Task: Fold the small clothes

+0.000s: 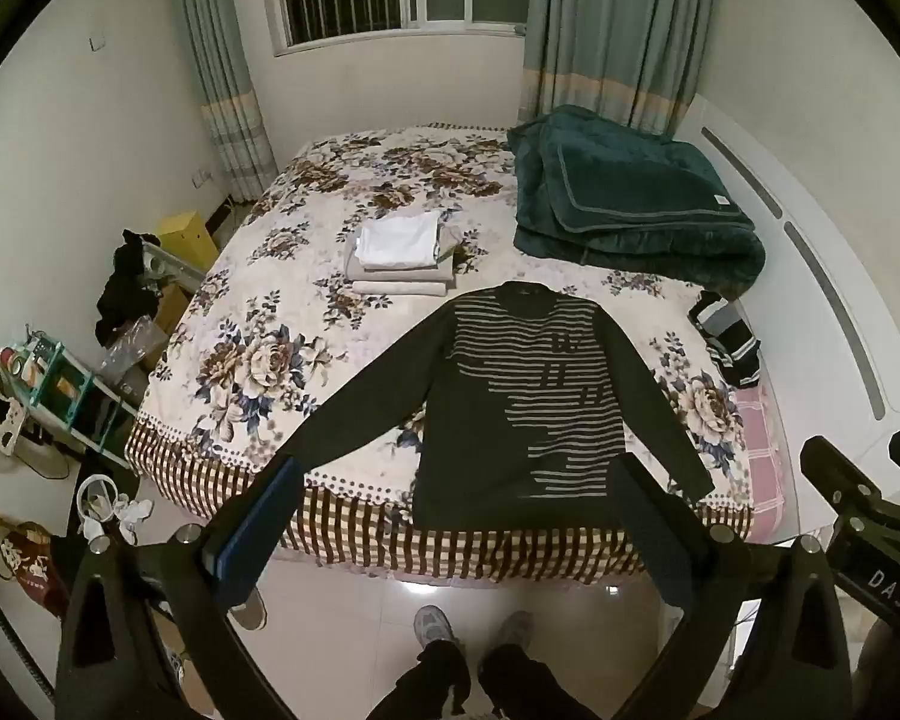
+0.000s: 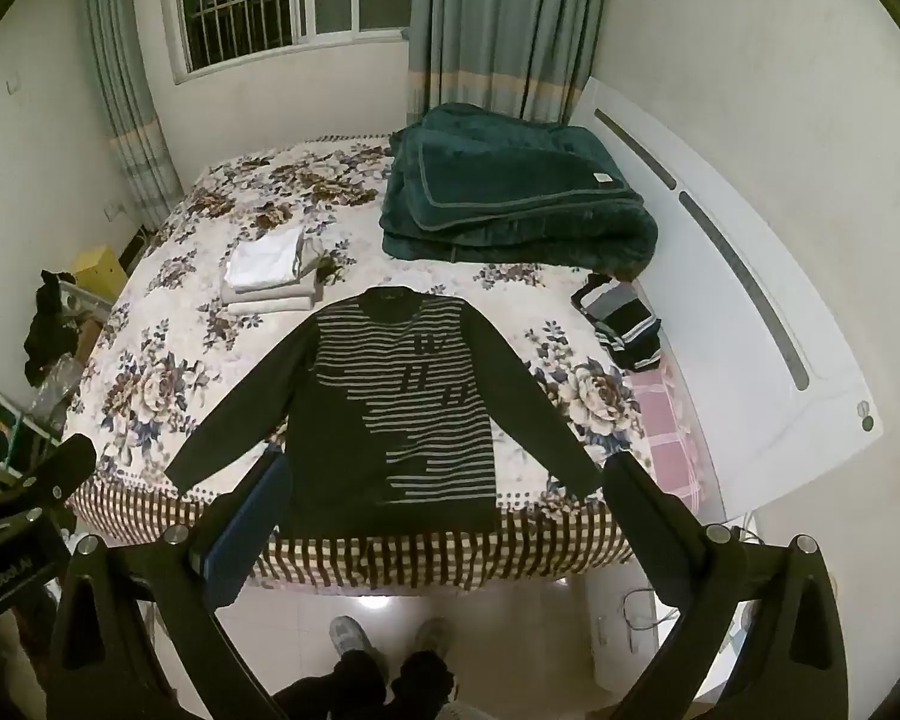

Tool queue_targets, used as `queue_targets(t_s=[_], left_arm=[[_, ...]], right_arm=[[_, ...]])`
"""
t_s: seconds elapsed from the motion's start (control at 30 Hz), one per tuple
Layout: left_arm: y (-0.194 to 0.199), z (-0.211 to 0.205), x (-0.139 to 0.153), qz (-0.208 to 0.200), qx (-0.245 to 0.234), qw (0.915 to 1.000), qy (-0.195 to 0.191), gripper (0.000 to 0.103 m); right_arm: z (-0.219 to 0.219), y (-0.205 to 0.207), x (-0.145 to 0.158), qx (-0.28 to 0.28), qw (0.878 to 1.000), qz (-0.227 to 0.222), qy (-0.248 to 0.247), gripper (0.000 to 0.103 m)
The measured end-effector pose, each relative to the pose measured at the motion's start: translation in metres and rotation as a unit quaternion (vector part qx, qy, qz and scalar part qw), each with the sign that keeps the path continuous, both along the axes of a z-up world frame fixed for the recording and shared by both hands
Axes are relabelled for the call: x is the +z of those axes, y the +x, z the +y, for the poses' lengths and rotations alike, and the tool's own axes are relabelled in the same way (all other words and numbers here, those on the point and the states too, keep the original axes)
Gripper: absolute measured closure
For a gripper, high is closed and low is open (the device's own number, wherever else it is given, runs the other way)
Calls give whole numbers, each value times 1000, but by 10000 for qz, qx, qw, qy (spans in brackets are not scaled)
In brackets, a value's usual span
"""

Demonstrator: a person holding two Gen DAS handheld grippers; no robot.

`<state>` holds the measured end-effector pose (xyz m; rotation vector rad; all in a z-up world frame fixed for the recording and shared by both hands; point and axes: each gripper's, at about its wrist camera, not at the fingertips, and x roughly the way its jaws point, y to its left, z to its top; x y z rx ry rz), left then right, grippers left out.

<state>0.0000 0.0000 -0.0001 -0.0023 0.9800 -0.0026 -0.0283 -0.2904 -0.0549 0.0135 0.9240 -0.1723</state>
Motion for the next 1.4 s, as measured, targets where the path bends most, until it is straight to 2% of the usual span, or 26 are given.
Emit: queue_targets(t_s=[1.4], left_arm=[[1, 0, -1, 5, -30, 10000, -31, 0]], right_arm=[[6, 5, 4, 16, 10000, -4, 29, 0]])
